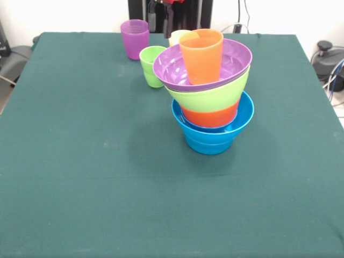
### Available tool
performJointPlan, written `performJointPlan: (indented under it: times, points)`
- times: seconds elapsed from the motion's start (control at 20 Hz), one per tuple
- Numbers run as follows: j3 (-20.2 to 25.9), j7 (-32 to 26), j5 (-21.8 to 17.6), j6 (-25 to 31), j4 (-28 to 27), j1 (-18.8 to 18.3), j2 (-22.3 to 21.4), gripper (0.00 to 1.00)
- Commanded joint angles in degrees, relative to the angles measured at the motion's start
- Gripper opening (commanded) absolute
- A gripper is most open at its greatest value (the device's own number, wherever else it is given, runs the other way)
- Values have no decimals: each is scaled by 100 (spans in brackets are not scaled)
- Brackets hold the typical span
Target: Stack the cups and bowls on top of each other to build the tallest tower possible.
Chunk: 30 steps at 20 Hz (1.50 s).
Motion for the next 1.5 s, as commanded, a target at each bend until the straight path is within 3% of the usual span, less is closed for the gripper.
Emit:
performJointPlan:
  times: [0.05, 0.4, 0.85, 1.5]
  points:
    - [606, -167, -546, -270, 158, -129, 545, 100]
    - [880, -311, -515, 256, 491, -472, -98, 100]
    - [1076, -429, -545, 434, 620, -788, -287, 100]
    - [496, -132, -1091, -278, 316, -608, 675, 100]
